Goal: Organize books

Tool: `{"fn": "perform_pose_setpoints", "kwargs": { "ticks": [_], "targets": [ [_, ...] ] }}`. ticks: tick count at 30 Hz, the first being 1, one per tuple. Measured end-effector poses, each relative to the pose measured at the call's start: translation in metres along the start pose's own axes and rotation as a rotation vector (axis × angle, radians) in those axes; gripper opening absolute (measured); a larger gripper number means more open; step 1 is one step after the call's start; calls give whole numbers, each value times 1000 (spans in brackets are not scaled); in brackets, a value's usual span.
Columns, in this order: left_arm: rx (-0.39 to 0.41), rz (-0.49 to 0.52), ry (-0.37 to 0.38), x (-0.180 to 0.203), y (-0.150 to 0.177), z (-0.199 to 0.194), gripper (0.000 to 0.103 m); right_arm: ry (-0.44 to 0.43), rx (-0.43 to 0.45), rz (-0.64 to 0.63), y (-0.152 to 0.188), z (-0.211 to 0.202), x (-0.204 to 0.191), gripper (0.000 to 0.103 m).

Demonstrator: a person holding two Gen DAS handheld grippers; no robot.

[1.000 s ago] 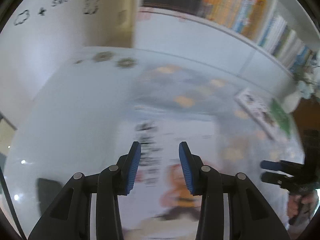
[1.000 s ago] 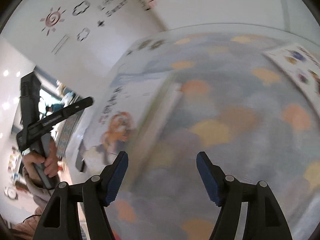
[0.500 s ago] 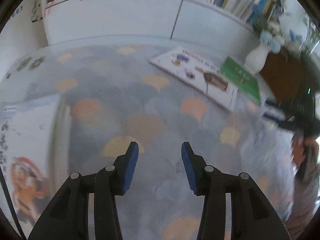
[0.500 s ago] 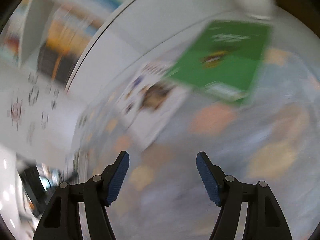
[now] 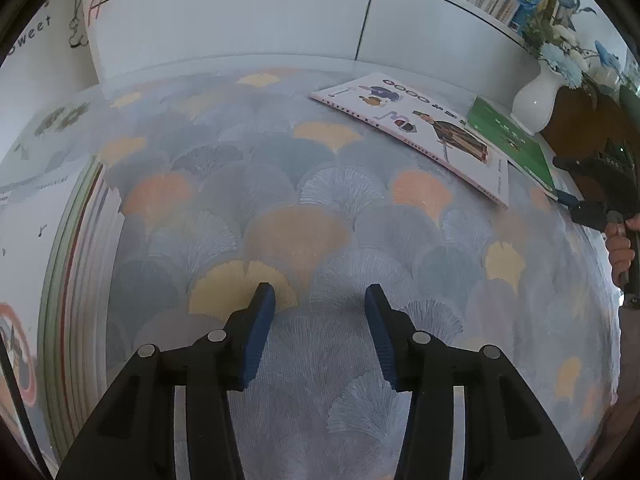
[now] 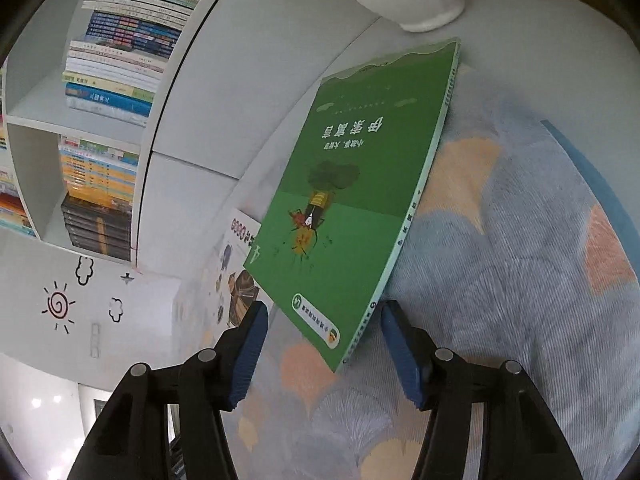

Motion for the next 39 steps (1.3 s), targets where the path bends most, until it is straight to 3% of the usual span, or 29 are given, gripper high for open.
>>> {"fn": "perform_pose_setpoints", "kwargs": {
  "ticks": [4, 7, 10, 13, 18, 23, 27, 28, 31, 33, 36, 37, 38, 39],
  "targets": [
    [7, 12, 4, 2, 0, 1, 48, 25, 16, -16, 0, 5, 2, 50],
    [10, 15, 7, 2, 0, 0, 48, 57, 35, -12, -2, 5, 10, 27],
    [11, 21, 5, 2, 0, 0, 48, -24, 53, 53, -3, 3, 22, 14],
    [7, 16, 6, 3, 1, -1, 48, -50, 78, 50, -2, 1, 21, 12],
    [-14, -3, 6, 1, 6, -5, 48, 43, 92, -40, 19, 8, -1, 12],
    [-36, -22, 26, -1, 19, -15, 48, -21, -46, -64, 96, 38, -41, 13],
    [-40, -26, 26, -8, 37, -28, 48, -125, -175, -12, 178, 75, -77, 8],
    [-40, -30, 28, -10, 41, -30, 48, -159, -249, -29, 212, 89, -98, 8],
    [-40, -50, 36, -18, 54, -39, 48, -164, -402, -104, 271, 109, -142, 9],
    [-40, -54, 45, -19, 60, -43, 48, -180, -428, -178, 282, 106, -168, 9],
    [-43, -44, 67, -9, 63, -44, 48, -133, -334, -301, 259, 90, -187, 13],
    [-46, -38, 91, -1, 63, -43, 48, -111, -285, -315, 240, 84, -186, 22],
    [-49, -28, 117, 7, 63, -42, 48, -89, -234, -309, 216, 78, -182, 40],
    [-52, -13, 142, 18, 62, -41, 48, -65, -166, -295, 185, 72, -174, 48]
  ]
}}
Point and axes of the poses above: each gripper's, at about its wrist camera, not at the fingertips, and z roughly the way its jaws point, x to its right, y to its underside, the point moved 10 cm from there along z, roughly the way its jaws point, and after that the axes turned 4 degrees about z, right-handed, at the moved point
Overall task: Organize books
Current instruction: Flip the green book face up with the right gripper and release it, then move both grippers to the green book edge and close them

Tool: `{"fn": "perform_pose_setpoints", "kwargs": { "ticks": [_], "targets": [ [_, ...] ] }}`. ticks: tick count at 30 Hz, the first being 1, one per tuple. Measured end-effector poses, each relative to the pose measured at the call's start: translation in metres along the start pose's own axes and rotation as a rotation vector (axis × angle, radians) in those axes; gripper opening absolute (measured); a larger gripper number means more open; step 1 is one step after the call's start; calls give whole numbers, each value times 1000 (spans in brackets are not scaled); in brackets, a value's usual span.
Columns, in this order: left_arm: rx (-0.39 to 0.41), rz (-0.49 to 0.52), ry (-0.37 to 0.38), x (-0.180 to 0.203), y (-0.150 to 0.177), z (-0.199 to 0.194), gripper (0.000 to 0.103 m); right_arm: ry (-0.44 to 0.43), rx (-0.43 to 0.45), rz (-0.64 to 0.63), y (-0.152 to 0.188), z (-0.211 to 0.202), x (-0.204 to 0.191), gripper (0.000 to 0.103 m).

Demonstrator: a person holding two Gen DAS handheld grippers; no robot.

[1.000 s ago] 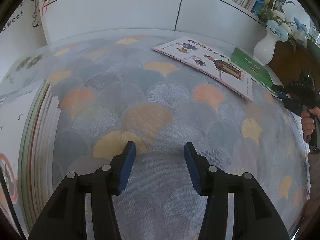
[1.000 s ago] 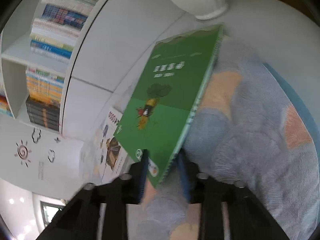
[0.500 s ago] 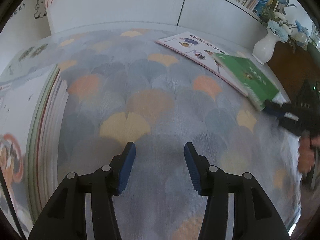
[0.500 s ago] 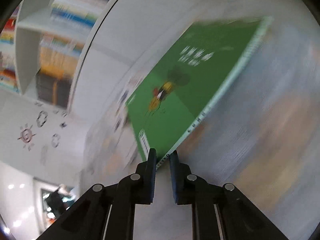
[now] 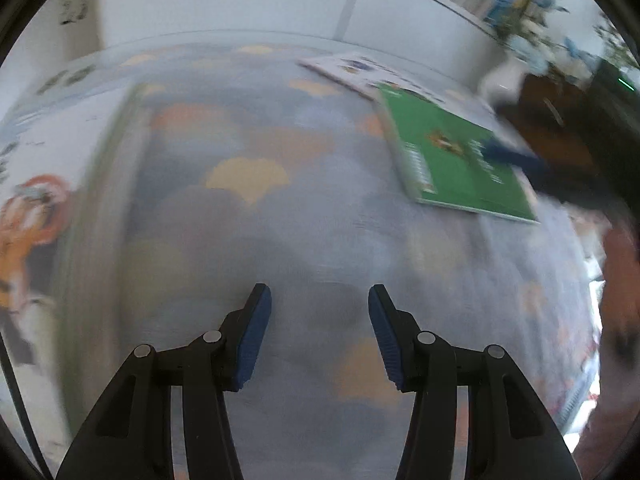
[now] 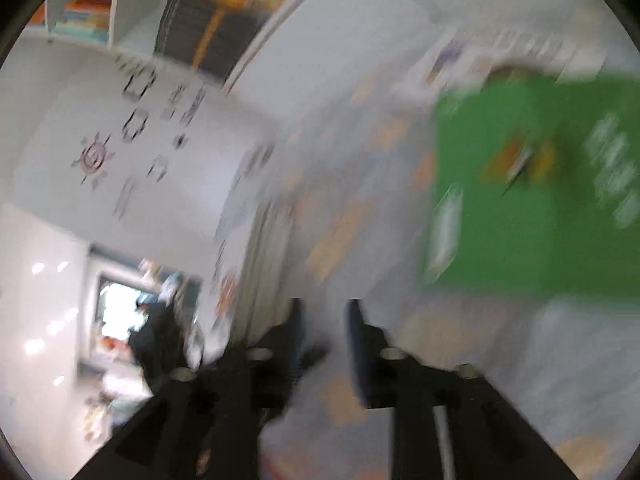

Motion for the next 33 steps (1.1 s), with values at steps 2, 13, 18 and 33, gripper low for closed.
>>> {"fn": "perform_pose_setpoints", "kwargs": {
  "ticks": [2, 13, 18, 33],
  "targets": [
    [0, 52, 11, 22, -3, 7, 48, 117, 124, -2, -49, -21, 39, 53],
    [-45, 239, -22, 101, -39, 59, 48, 561, 5, -283, -152, 2, 138, 53],
    [-66, 223, 5, 101, -47, 65, 49, 469, -93, -270, -130, -1, 150, 46],
    [-117, 48, 82, 10, 10, 9, 46, 71, -467, -323, 86, 4, 47, 47]
  ]
}}
Point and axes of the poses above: each gripper's, at about its wrist camera, not at the fingertips, and z roughly the way its jaws point, x to its right, y to its underside, the point moved 10 cm from there along z, roughly the way its jaws point, and after that the axes turned 4 degrees about z, right-handed, at the moved point
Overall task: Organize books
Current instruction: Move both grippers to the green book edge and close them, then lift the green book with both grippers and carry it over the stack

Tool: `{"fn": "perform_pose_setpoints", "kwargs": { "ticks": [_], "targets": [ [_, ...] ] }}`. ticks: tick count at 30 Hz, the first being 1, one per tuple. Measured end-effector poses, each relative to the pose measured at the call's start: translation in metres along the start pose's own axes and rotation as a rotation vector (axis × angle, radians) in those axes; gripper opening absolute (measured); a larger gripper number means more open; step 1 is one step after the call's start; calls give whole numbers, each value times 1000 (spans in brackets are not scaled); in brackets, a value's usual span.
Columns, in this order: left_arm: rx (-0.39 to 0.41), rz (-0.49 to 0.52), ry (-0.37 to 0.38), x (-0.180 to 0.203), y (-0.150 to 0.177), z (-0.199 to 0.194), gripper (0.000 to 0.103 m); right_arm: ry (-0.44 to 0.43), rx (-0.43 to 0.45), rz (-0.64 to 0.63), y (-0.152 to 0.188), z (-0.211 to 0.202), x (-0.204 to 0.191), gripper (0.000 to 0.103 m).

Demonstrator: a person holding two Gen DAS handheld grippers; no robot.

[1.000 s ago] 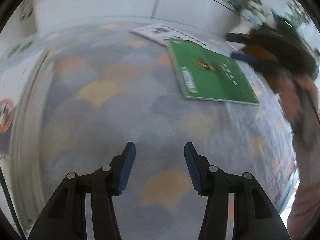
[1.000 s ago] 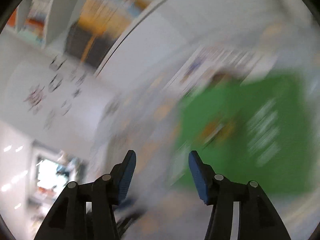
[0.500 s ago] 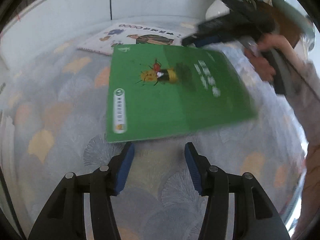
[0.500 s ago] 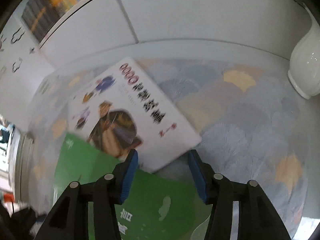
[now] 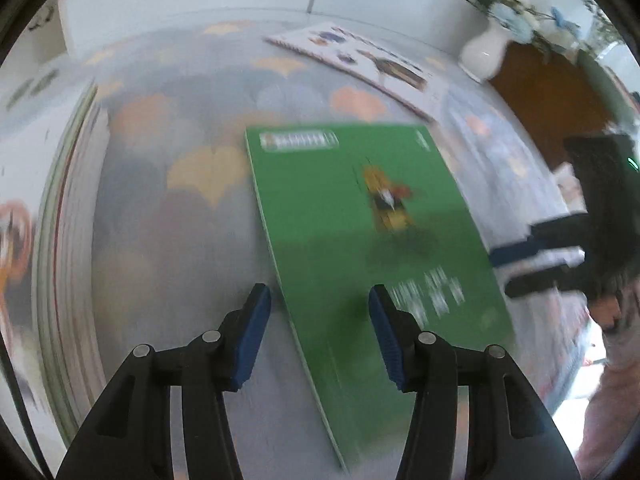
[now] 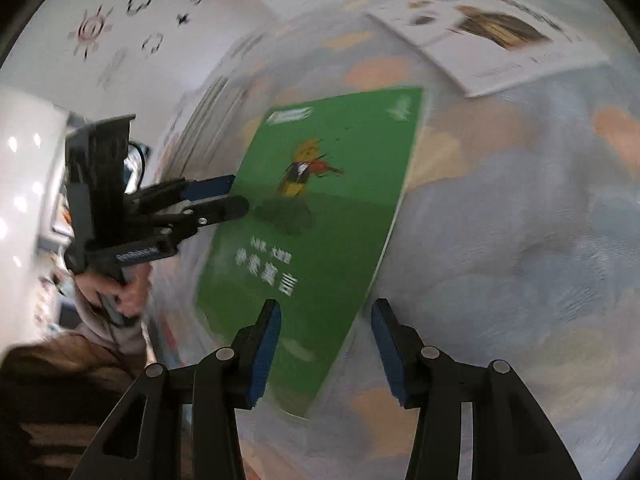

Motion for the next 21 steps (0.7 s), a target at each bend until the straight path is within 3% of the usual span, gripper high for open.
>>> {"fn": "perform_pose_setpoints", "kwargs": {
  "ticks": [1, 3, 4, 12, 15, 16, 21],
  "targets": [
    [-9, -9, 48, 3, 7, -3, 46, -68, -29, 32, 6, 2, -3, 47],
    [-15, -23, 112, 4, 16, -6, 44, -99, -62, 28, 15, 9, -1, 48],
    [-13, -24, 111, 1, 17, -5, 37, -109, -45, 17, 12, 9, -1, 47],
    [-16, -55, 165, -5, 13, -7, 36, -219, -21, 100, 0, -9, 22, 41],
    [-20, -94, 194, -10, 9, -6, 34, -207, -10, 88, -1, -4, 19, 28],
    [-18, -95, 189, -10, 7, -6, 34, -197, -8, 85, 1, -2, 18, 16],
    [19, -143, 206, -15, -6, -2, 33, -310, 6, 132, 1, -5, 34, 6]
  ]
}}
Point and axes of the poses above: each gripper's, at about its wrist camera, not at the fingertips, and z roughly the way its jaws point, x to its right, y to its underside, the point moved 10 cm from there along z, roughly the way its jaws point, and after that the axes turned 4 degrees about z, right-handed, at the moved point
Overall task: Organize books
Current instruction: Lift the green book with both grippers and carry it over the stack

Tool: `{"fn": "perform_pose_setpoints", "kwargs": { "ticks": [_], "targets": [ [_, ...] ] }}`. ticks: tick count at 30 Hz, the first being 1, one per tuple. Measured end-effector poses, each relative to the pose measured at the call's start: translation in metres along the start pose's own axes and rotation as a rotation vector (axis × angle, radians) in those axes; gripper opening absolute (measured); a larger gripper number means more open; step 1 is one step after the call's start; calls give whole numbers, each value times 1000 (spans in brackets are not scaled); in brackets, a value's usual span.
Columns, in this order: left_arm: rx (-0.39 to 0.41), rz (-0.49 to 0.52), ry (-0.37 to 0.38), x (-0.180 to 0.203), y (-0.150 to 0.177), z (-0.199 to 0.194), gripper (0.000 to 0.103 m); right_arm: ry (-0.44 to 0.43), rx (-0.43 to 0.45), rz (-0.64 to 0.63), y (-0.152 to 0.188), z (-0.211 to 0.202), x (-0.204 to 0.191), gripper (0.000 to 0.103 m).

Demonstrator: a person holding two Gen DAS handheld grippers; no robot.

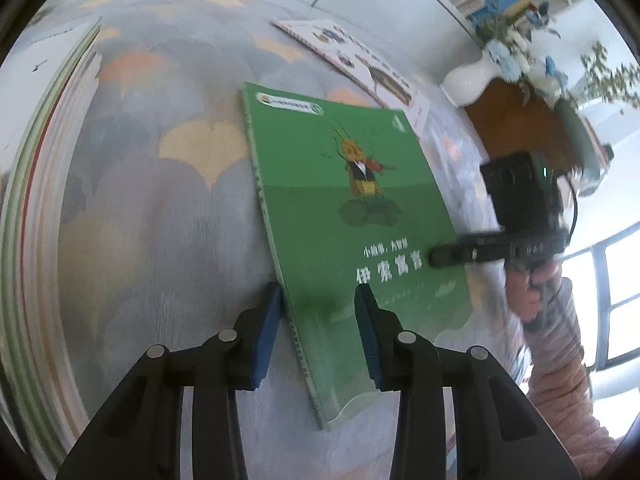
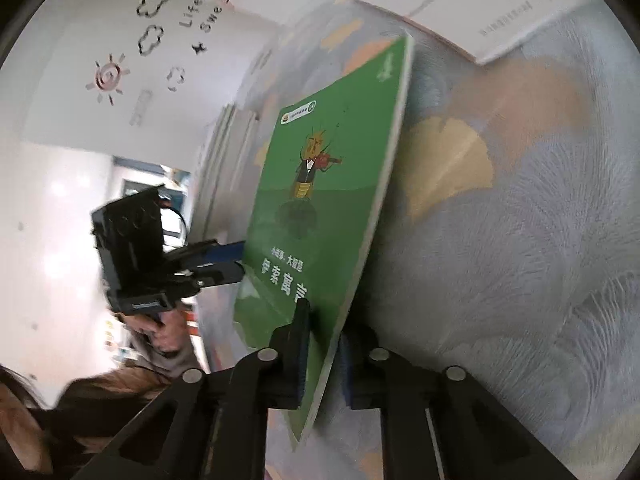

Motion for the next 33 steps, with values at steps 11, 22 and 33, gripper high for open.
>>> {"fn": "perform_pose_setpoints", "kwargs": {
  "ticks": [11, 22, 33],
  "targets": [
    [60, 27, -185, 5, -16, 5, 22, 44, 93, -55, 13, -9, -4, 9],
    [42, 76, -247, 3, -14, -6, 23, 204, 147, -167, 34, -5, -36, 11],
    [107, 121, -215, 19, -20, -47, 23, 235, 190, -229, 35, -19, -73, 12]
  ]
}}
Point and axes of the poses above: each gripper's, at about its wrist camera, not at the fingertips, and z roughly the way its jaws point, x to its right, y to its underside, the point moved 10 cm from there along z, roughly the way its jaws point, and after that the axes turned 4 degrees about z, right-handed, at the moved point
